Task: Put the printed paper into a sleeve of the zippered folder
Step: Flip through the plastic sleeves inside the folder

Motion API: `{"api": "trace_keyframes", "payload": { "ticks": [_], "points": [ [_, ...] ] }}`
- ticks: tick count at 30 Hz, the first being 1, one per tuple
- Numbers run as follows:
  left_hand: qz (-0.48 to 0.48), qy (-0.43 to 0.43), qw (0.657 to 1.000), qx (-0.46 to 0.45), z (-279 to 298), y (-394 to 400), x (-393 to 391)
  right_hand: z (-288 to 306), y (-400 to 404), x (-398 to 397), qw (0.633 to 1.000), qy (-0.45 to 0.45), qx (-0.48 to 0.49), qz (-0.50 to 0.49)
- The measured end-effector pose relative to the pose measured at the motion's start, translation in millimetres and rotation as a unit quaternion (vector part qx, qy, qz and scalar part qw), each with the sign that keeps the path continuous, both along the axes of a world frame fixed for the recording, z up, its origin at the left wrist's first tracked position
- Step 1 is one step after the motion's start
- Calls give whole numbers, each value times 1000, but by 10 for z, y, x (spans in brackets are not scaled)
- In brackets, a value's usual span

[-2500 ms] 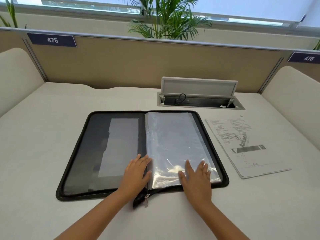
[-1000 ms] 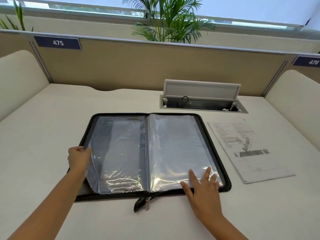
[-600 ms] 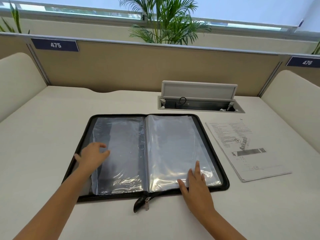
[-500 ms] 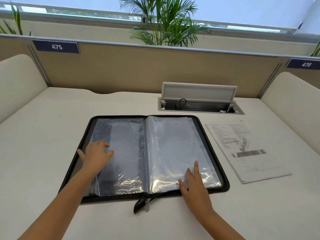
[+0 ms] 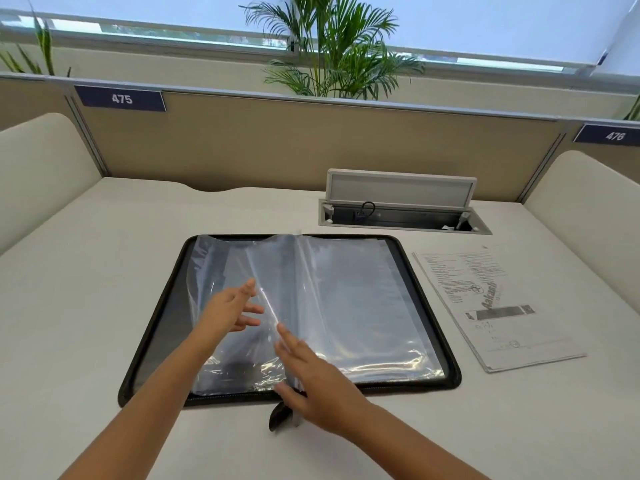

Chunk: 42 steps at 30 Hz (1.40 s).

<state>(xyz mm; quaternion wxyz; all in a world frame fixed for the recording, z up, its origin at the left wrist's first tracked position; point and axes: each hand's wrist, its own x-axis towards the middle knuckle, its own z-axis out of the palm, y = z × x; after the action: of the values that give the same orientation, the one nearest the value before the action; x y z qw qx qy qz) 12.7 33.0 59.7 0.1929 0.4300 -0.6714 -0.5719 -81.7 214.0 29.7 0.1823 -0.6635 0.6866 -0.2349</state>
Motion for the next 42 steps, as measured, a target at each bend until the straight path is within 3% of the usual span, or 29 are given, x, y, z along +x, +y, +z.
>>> {"api": "trace_keyframes", "payload": {
  "ticks": [5, 9, 12, 15, 23, 28, 34, 37, 42],
  "points": [
    [33, -65, 997, 6, -87, -120, -27, 47, -28, 32, 997, -42, 17, 61],
    [97, -70, 993, -24, -172, -202, 22, 23, 63, -13, 992, -111, 43, 49],
    [134, -51, 989, -28, -193, -306, 129, -41, 150, -106, 992, -107, 47, -55],
    [171, -25, 985, -28, -204, -431, 257, -167, 277, -254, 982, -20, 70, -175],
    [227, -14, 974, -18, -275, -724, 557, -314, 551, -522, 916, 91, 175, -348],
    [226, -59, 972, -8, -414, -708, 620, -361, 601, -535, 907, 108, 209, -351],
    [250, -177, 934, -185, -280, -566, 482, -401, 596, -509, 914, 126, 187, -337],
    [200, -171, 941, -213, -238, -447, 357, -404, 552, -497, 921, 112, 180, -326],
    [125, -111, 976, -143, -235, -170, 128, -349, 443, -393, 933, 123, 132, -312]
  ]
}}
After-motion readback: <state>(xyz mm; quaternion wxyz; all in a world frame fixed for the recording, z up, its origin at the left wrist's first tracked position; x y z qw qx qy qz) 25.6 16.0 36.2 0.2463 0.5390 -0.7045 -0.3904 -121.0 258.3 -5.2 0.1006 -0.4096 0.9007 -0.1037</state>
